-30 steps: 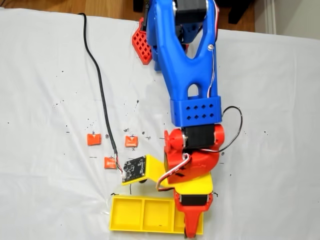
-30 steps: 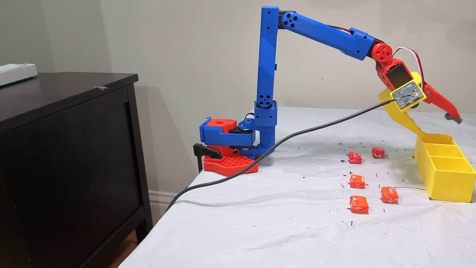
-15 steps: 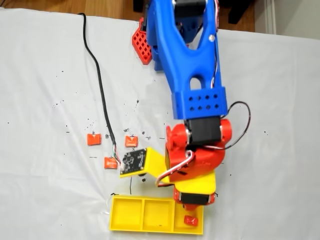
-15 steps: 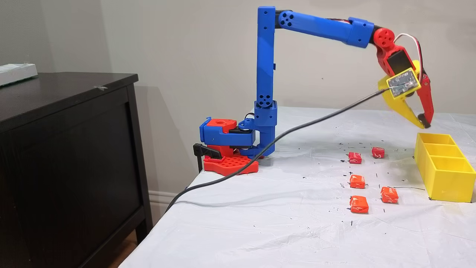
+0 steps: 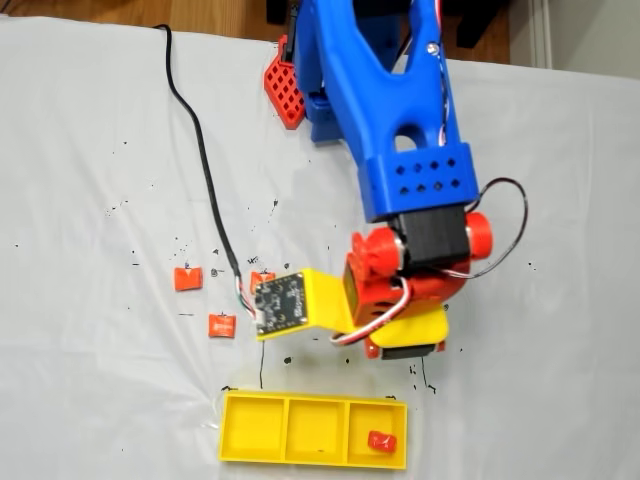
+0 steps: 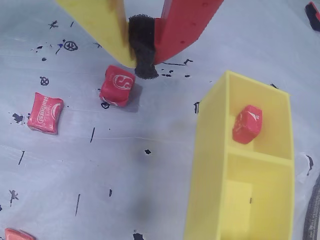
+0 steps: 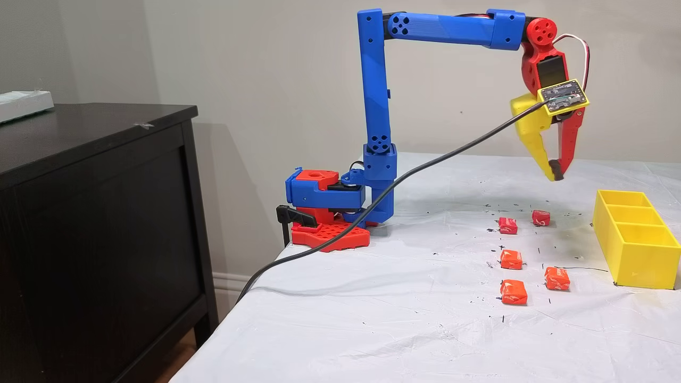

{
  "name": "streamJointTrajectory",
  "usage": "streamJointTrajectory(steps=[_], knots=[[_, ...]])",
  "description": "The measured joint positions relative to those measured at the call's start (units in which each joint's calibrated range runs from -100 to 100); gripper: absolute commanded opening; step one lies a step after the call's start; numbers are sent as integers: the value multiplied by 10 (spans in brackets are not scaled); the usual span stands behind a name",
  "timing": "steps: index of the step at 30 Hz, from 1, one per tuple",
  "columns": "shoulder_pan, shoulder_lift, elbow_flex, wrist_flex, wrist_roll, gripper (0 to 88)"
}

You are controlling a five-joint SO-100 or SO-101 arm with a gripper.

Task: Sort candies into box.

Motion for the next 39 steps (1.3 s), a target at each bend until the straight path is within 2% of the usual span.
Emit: streamJointTrajectory(steps=[2,11,16,27,39], knots=[[-5,12,0,0,2,19],[-19,31,26,6,12,208],[-22,36,33,24,24,269],[-28,75,41,10,29,281],[-43,96,57,-40,29,255]])
